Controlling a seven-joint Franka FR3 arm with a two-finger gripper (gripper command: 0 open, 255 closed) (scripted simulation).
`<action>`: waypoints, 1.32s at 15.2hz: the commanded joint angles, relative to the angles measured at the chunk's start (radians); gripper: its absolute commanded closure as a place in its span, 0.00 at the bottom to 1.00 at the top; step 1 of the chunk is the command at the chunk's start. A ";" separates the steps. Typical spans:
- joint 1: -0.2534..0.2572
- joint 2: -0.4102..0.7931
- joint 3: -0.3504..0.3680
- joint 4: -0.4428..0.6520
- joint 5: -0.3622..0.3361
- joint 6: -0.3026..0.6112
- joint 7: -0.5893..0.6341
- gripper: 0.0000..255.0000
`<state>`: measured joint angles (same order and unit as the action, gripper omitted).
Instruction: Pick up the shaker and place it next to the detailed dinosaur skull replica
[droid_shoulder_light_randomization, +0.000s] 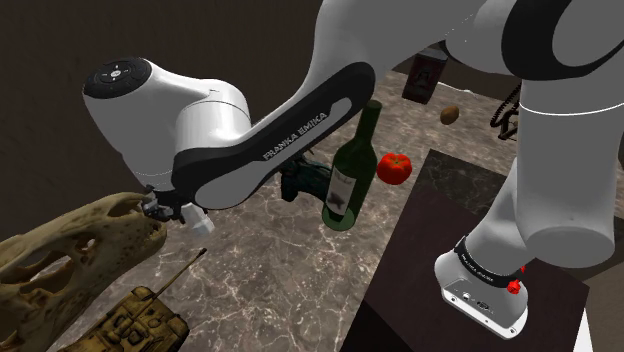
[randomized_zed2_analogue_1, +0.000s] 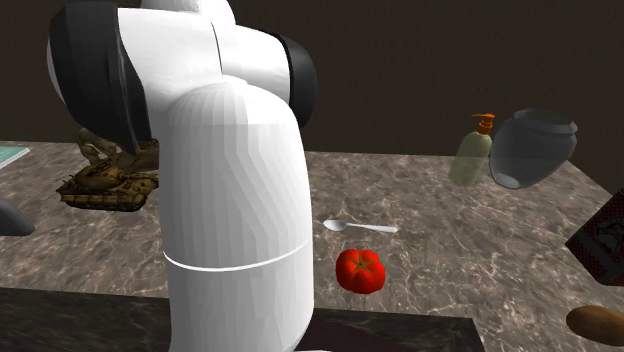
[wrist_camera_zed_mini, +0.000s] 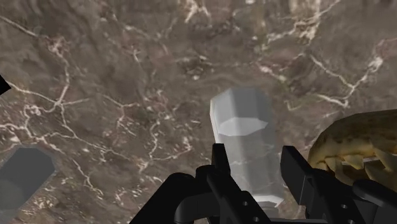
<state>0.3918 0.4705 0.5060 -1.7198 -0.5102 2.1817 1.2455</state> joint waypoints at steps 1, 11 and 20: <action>0.000 0.000 0.000 0.000 0.000 0.001 0.000 1.00; -0.003 -0.019 0.008 0.005 0.013 -0.021 -0.008 0.00; -0.007 -0.068 0.029 0.027 0.050 -0.085 -0.029 0.00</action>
<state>0.3851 0.4026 0.5347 -1.6930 -0.4606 2.0966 1.2165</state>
